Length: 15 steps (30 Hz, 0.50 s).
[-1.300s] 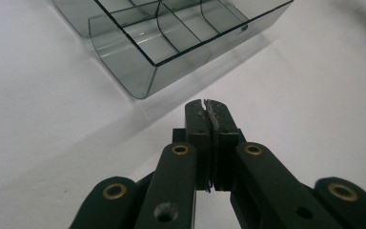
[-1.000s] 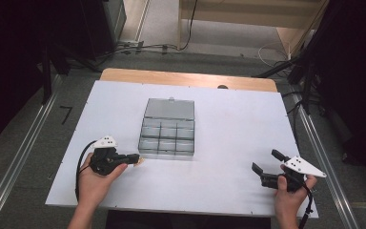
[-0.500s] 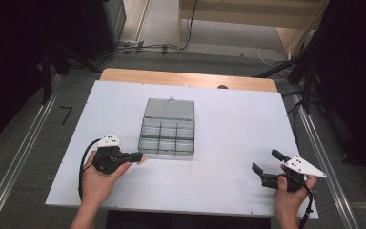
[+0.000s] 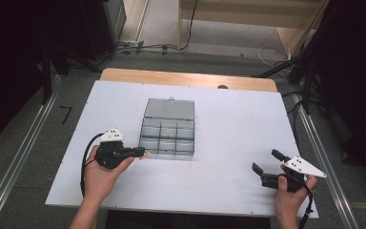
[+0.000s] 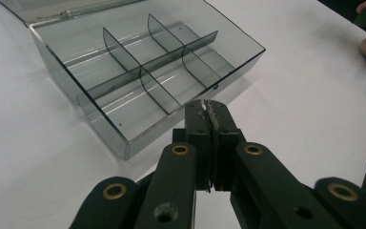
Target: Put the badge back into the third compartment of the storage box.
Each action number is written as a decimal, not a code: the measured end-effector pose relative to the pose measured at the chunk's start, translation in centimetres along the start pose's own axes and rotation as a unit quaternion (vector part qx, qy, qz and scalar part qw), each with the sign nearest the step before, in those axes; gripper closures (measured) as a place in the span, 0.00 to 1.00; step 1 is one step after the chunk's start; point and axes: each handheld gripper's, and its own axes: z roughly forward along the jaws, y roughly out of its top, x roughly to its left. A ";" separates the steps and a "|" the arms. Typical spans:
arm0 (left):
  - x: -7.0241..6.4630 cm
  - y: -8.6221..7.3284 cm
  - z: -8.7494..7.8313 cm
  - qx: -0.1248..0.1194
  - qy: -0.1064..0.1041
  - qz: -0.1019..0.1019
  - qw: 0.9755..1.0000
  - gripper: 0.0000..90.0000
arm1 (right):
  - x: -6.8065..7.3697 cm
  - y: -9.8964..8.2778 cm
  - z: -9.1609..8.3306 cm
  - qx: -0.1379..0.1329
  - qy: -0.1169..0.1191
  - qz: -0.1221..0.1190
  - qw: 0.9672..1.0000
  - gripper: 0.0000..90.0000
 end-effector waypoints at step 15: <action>-0.3 1.8 1.2 0.005 0.002 0.009 1.000 1.00 | 0.0 0.0 0.0 0.000 0.001 0.001 1.000 0.01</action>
